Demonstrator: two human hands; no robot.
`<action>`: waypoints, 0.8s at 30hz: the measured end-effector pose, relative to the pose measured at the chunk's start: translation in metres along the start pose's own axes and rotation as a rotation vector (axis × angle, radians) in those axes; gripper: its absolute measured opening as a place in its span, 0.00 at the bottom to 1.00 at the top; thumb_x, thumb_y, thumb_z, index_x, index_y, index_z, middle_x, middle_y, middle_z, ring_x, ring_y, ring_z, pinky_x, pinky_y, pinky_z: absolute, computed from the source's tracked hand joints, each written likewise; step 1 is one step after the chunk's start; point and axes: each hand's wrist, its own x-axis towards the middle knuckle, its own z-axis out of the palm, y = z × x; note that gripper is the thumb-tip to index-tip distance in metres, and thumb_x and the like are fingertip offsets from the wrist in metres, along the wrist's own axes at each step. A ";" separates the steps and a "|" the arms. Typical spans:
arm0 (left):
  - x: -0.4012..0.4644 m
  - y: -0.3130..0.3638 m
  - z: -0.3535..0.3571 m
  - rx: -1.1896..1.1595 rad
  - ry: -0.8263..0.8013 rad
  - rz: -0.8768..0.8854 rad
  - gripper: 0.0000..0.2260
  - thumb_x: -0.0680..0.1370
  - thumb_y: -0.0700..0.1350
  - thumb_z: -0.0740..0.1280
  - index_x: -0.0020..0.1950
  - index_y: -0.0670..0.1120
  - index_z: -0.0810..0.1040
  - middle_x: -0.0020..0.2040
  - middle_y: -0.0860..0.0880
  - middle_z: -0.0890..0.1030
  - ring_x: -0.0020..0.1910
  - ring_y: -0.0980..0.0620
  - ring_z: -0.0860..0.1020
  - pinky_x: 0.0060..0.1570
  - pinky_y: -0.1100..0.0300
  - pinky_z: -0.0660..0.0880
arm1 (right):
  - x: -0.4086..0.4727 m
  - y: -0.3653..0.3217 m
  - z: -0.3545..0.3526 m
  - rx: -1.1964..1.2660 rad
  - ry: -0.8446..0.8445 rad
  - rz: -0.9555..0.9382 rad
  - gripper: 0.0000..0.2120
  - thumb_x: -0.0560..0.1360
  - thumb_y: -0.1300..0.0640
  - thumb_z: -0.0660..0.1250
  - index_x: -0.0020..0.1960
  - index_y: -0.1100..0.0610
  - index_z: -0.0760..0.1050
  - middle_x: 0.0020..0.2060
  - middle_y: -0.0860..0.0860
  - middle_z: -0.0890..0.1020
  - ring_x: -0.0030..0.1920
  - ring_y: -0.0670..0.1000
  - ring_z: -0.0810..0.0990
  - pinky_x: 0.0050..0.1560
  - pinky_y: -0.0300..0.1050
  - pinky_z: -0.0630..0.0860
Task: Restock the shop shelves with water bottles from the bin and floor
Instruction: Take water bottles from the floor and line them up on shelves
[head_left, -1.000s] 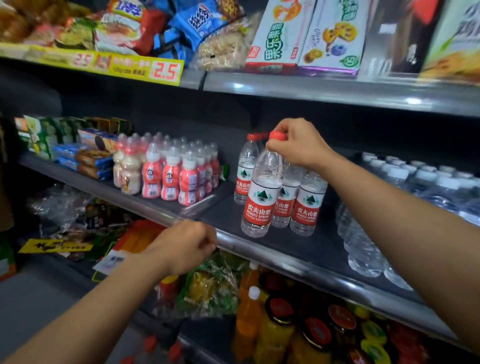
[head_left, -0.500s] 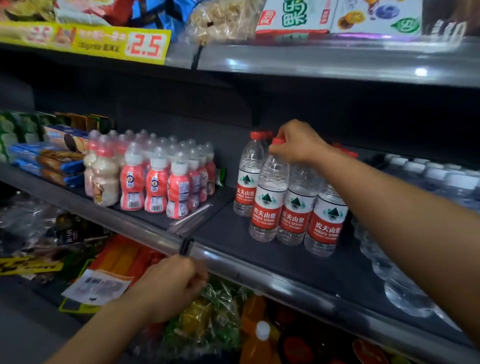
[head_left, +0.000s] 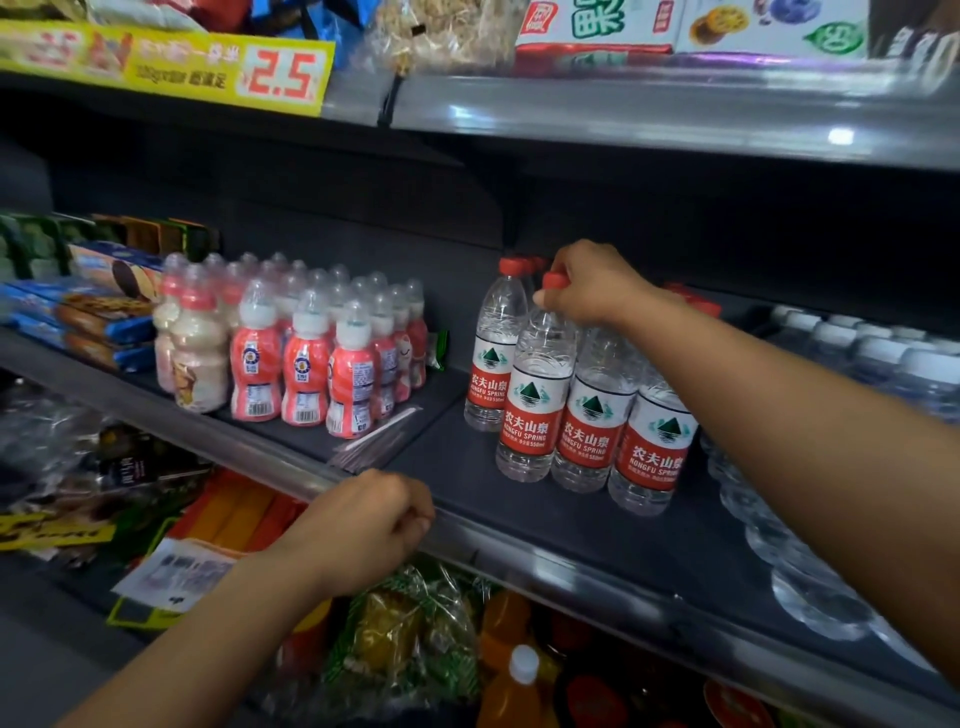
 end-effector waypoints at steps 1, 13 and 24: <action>0.001 0.001 -0.001 0.001 0.003 0.004 0.06 0.78 0.49 0.62 0.51 0.53 0.78 0.47 0.54 0.81 0.46 0.53 0.78 0.44 0.59 0.74 | -0.002 0.001 0.001 0.010 0.006 -0.004 0.11 0.74 0.51 0.70 0.51 0.57 0.75 0.46 0.52 0.77 0.45 0.52 0.76 0.41 0.43 0.68; 0.002 0.015 -0.015 0.002 0.039 0.019 0.06 0.78 0.48 0.64 0.52 0.52 0.79 0.46 0.54 0.82 0.45 0.53 0.79 0.47 0.56 0.76 | -0.023 0.005 -0.004 -0.028 0.089 -0.051 0.20 0.74 0.52 0.70 0.62 0.58 0.70 0.54 0.56 0.77 0.49 0.54 0.76 0.47 0.45 0.71; -0.088 0.006 -0.006 0.041 -0.021 -0.079 0.06 0.78 0.47 0.64 0.51 0.51 0.80 0.45 0.50 0.82 0.46 0.47 0.79 0.44 0.55 0.74 | -0.150 -0.045 0.098 0.214 -0.070 -0.352 0.13 0.76 0.53 0.65 0.59 0.54 0.72 0.35 0.50 0.75 0.41 0.56 0.77 0.40 0.49 0.74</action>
